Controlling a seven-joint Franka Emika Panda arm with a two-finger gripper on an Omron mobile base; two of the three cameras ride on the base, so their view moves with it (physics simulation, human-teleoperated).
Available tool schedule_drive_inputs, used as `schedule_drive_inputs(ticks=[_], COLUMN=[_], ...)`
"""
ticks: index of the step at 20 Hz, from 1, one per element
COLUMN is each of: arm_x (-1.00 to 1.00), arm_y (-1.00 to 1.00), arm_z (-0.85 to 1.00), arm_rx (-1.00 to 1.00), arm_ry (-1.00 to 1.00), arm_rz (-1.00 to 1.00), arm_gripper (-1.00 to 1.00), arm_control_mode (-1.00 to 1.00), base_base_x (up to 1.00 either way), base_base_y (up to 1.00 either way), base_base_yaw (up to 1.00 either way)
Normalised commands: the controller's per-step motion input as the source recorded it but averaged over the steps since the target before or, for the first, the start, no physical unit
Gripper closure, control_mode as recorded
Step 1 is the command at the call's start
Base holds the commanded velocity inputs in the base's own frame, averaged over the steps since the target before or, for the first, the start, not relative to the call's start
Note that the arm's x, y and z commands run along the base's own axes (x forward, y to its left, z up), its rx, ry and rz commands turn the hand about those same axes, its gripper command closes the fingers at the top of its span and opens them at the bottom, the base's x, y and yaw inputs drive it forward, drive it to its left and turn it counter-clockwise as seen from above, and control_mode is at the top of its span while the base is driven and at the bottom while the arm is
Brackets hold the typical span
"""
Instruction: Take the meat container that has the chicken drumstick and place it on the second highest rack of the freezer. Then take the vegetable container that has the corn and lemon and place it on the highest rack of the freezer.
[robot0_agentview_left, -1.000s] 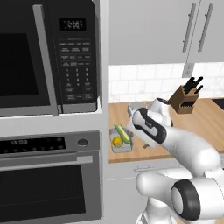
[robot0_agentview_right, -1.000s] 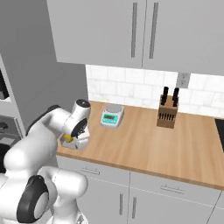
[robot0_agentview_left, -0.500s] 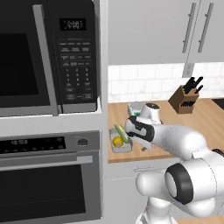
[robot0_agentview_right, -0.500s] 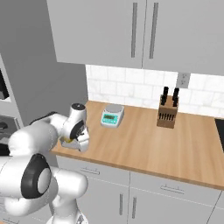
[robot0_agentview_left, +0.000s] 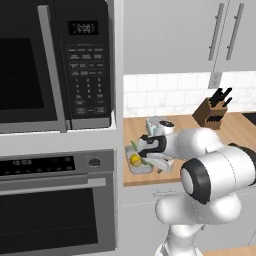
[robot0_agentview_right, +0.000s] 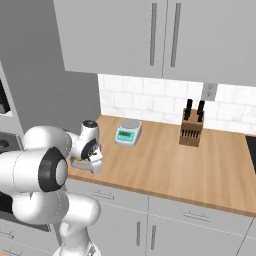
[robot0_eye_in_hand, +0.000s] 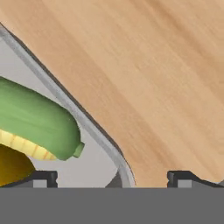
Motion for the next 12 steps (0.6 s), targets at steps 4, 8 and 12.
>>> schedule_drive_inputs(ticks=[4,8,12], arm_x=[-0.22,-0.13,0.02], arm_y=[0.05,0.01,0.0], arm_z=[-0.03,0.0,-0.3], arm_rx=[-0.01,-0.02,0.0], arm_ry=[-0.05,-0.07,0.02], arm_rz=[0.01,0.01,0.0], arm_gripper=[-1.0,-1.0,-1.0], arm_control_mode=[-1.0,-1.0,-1.0], base_base_x=[0.0,0.0,0.0], base_base_y=[0.0,0.0,0.0], base_base_yaw=[0.0,0.0,0.0])
